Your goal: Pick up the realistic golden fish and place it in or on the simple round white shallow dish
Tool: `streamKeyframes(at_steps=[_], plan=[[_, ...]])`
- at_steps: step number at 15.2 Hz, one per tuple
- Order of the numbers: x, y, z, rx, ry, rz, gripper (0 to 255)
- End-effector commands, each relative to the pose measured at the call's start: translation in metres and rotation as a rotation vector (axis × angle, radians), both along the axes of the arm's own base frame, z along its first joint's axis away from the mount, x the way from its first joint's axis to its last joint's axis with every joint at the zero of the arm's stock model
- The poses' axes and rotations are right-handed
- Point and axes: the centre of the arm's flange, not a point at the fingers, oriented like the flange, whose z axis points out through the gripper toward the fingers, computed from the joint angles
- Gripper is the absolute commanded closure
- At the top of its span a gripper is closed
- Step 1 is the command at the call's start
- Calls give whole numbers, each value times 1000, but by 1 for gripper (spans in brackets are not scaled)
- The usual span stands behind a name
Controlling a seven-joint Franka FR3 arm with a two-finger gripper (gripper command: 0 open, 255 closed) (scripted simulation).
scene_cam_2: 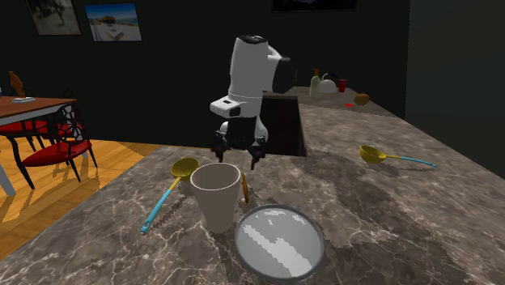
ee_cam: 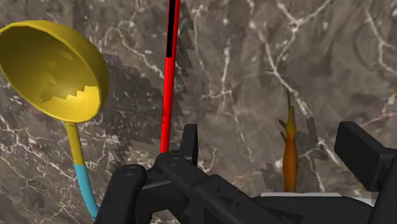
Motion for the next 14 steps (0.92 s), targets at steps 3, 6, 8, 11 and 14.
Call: streamKeyframes(at_steps=[3, 6, 8, 11, 14], plan=[[-9, 22, -19, -18, 9, 70, 0], [-8, 21, -35, -18, 9, 70, 0], [-7, 19, -45, -18, 9, 70, 0], [-6, 19, -48, -18, 9, 70, 0], [-6, 19, -48, -18, 9, 70, 0]])
